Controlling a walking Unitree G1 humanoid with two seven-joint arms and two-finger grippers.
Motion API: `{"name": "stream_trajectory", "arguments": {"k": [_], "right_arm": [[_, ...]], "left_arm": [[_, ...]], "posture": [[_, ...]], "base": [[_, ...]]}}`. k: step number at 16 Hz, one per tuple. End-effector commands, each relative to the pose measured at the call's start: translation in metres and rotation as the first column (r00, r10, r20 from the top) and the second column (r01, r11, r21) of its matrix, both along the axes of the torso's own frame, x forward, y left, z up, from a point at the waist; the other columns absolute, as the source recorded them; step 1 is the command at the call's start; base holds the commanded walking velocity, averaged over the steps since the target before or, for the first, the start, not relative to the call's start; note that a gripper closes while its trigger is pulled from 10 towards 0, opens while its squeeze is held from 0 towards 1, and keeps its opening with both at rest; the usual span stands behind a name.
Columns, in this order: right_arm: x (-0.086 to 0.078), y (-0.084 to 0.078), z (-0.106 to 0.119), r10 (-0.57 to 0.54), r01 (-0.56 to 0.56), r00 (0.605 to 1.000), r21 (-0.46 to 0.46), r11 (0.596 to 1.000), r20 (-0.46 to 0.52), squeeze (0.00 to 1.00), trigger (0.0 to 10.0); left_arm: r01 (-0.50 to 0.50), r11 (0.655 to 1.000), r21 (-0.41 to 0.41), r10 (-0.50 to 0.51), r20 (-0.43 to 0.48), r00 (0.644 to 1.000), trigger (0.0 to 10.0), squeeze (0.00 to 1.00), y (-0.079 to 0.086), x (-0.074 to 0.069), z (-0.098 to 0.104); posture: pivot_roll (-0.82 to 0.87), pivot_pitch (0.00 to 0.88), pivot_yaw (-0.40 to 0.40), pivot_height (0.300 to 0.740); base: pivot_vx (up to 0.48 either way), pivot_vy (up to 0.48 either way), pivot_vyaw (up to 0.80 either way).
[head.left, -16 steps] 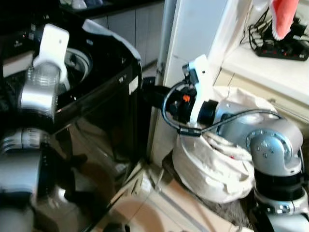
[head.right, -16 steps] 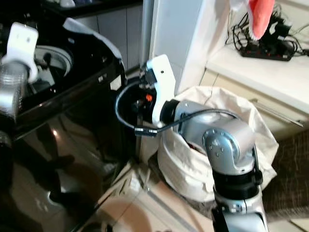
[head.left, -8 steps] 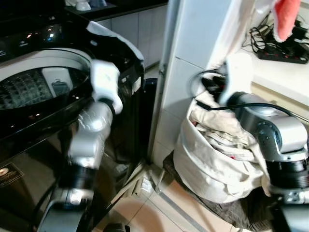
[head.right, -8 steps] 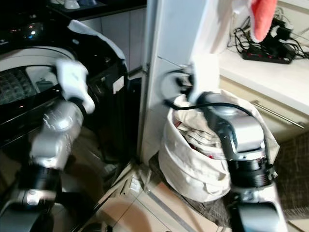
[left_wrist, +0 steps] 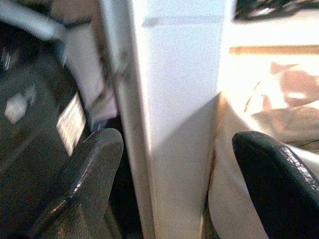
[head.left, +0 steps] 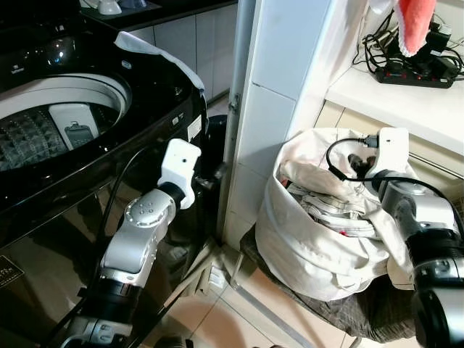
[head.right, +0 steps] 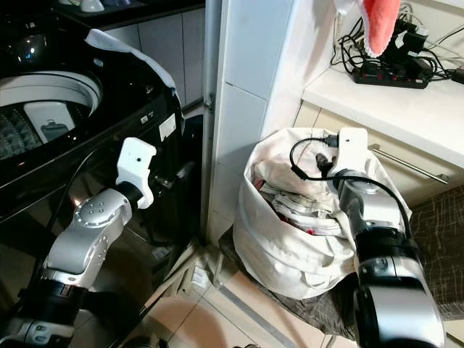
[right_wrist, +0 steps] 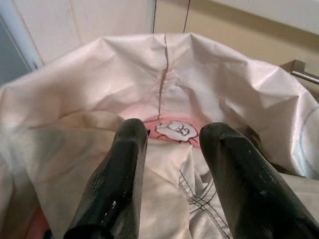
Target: Clothes washing
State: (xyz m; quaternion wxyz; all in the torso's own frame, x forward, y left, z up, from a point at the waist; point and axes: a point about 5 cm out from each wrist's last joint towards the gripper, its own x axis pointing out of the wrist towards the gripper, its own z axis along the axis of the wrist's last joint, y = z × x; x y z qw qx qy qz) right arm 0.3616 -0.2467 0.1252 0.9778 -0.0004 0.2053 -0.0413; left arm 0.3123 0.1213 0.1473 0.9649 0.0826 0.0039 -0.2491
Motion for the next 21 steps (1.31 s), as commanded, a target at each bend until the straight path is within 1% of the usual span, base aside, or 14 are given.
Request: {"name": "stream_trajectory", "arguments": {"k": [1, 2, 4, 5, 7, 9, 10, 11, 13, 14, 15, 17, 18, 21], "right_arm": [[0.004, -0.004, 0.005, 0.010, -0.010, 1.000, -0.010, 1.000, 0.007, 1.00, 10.0], [0.005, -0.004, 0.002, 0.021, -0.022, 1.000, -0.015, 1.000, -0.012, 1.00, 10.0], [0.000, -0.006, -0.016, 0.048, -0.055, 0.990, -0.046, 0.997, -0.135, 1.00, 10.0], [-0.003, -0.009, -0.022, 0.037, -0.048, 0.986, -0.065, 0.997, -0.164, 1.00, 10.0], [-0.012, -0.020, -0.035, -0.021, -0.017, 0.965, -0.142, 0.990, -0.262, 1.00, 10.0], [-0.015, -0.020, -0.040, -0.016, -0.028, 0.955, -0.145, 0.989, -0.296, 1.00, 10.0], [-0.017, -0.020, -0.043, -0.004, -0.043, 0.948, -0.139, 0.989, -0.318, 0.16, 10.0], [-0.018, -0.017, -0.046, 0.025, -0.063, 0.944, -0.102, 0.993, -0.330, 0.00, 10.0], [-0.018, -0.011, -0.047, 0.071, -0.079, 0.942, -0.009, 0.997, -0.328, 0.00, 10.0], [-0.013, -0.007, -0.041, 0.108, -0.095, 0.958, 0.062, 0.994, -0.267, 0.00, 10.0], [-0.010, -0.004, -0.037, 0.135, -0.113, 0.963, 0.106, 0.988, -0.231, 0.00, 10.0], [-0.012, -0.003, -0.040, 0.154, -0.134, 0.950, 0.092, 0.987, -0.271, 0.00, 10.0], [-0.015, -0.002, -0.045, 0.182, -0.159, 0.939, 0.100, 0.982, -0.291, 0.00, 10.0], [-0.017, 0.000, -0.046, 0.239, -0.205, 0.931, 0.148, 0.968, -0.276, 0.00, 10.0]], "left_arm": [[0.068, 0.998, 0.002, -0.068, 0.031, 0.997, 10.0, 0.00, -0.007, -0.007, 0.005], [0.095, 0.995, 0.000, -0.095, 0.027, 0.995, 10.0, 0.00, -0.008, -0.009, 0.005], [0.177, 0.984, 0.022, -0.177, 0.011, 0.984, 10.0, 0.00, -0.014, -0.018, 0.006], [0.226, 0.974, 0.025, -0.226, -0.002, 0.974, 10.0, 0.00, -0.017, -0.023, 0.006], [0.339, 0.941, 0.019, -0.337, -0.058, 0.940, 10.0, 0.00, -0.021, -0.036, 0.004], [0.367, 0.930, 0.031, -0.364, -0.083, 0.928, 10.0, 0.00, -0.019, -0.041, 0.002], [0.372, 0.928, 0.035, -0.367, -0.105, 0.924, 10.0, 0.00, -0.017, -0.042, 0.001], [0.375, 0.926, 0.048, -0.368, -0.108, 0.924, 10.0, 0.00, -0.016, -0.042, 0.001], [0.387, 0.920, 0.056, -0.380, -0.114, 0.918, 10.0, 0.00, -0.015, -0.042, 0.004], [0.398, 0.915, 0.062, -0.390, -0.114, 0.914, 10.0, 0.00, -0.015, -0.042, 0.005], [0.411, 0.909, 0.069, -0.402, -0.119, 0.908, 10.0, 0.00, -0.015, -0.043, 0.006], [0.431, 0.899, 0.079, -0.420, -0.127, 0.899, 10.0, 0.00, -0.015, -0.045, 0.006], [0.450, 0.889, 0.085, -0.437, -0.133, 0.889, 10.0, 0.00, -0.016, -0.047, 0.007], [0.471, 0.877, 0.091, -0.456, -0.148, 0.878, 10.0, 0.00, -0.017, -0.048, 0.007]], "posture": [[0.04, 0.000, -0.055, 0.740], [0.04, 0.000, -0.050, 0.740], [0.05, 0.000, -0.050, 0.740], [0.06, 0.000, -0.053, 0.740], [0.07, 0.000, -0.057, 0.740], [0.06, 0.000, -0.055, 0.740], [0.06, 0.000, -0.053, 0.740], [0.06, 0.000, -0.052, 0.740], [0.06, 0.000, -0.052, 0.740], [0.06, 0.000, -0.053, 0.740], [0.06, 0.000, -0.052, 0.740], [0.06, 0.000, -0.052, 0.740], [0.06, 0.000, -0.051, 0.740], [0.06, 0.000, -0.050, 0.740]], "base": [[0.000, 0.000, 0.00], [0.000, 0.000, 0.00], [0.000, 0.000, 0.00], [0.000, 0.000, 0.00], [0.000, 0.000, 0.00], [0.000, 0.000, 0.00], [0.000, 0.000, 0.00], [0.000, 0.000, 0.00], [0.000, 0.000, 0.00], [0.000, 0.000, 0.00], [0.000, 0.000, 0.00], [0.000, 0.000, 0.00], [0.000, 0.000, 0.00], [0.000, 0.000, 0.00]]}}
